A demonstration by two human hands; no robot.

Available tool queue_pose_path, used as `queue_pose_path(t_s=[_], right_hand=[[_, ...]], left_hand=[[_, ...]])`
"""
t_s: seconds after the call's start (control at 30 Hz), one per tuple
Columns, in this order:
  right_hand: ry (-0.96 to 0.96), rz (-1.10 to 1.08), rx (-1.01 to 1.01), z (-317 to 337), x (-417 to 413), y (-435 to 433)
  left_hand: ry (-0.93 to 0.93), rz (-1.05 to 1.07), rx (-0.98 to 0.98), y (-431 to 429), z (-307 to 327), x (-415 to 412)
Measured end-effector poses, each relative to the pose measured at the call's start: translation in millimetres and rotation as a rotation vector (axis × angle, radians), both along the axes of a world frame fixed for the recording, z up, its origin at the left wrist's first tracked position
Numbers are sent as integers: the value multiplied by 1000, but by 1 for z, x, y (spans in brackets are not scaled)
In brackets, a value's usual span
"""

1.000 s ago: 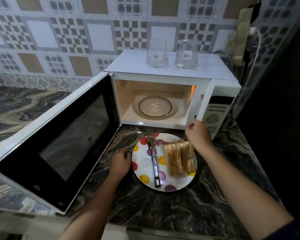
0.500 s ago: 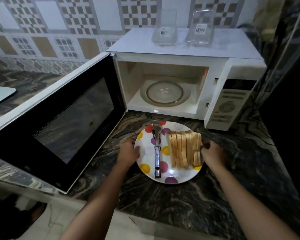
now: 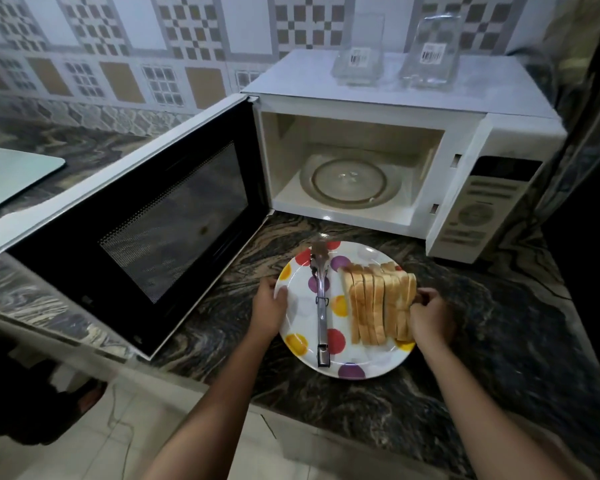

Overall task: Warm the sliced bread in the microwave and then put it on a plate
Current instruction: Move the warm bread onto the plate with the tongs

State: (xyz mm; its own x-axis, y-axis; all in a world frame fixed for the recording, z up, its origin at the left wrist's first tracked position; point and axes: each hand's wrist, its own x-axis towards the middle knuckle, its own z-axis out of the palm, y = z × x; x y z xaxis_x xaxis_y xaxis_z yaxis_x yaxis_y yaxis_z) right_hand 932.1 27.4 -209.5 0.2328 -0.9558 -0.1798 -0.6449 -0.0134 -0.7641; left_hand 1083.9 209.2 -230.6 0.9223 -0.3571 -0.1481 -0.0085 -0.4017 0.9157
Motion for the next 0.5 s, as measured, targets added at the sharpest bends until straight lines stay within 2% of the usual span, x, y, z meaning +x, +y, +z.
queue_pose_path(t_s=[0.3, 0.5], right_hand=[[-313, -22, 124, 6, -22, 20], [-504, -15, 202, 9, -39, 63]], left_hand=[[51, 85, -228, 16, 3, -27], [101, 152, -348, 59, 14, -49]])
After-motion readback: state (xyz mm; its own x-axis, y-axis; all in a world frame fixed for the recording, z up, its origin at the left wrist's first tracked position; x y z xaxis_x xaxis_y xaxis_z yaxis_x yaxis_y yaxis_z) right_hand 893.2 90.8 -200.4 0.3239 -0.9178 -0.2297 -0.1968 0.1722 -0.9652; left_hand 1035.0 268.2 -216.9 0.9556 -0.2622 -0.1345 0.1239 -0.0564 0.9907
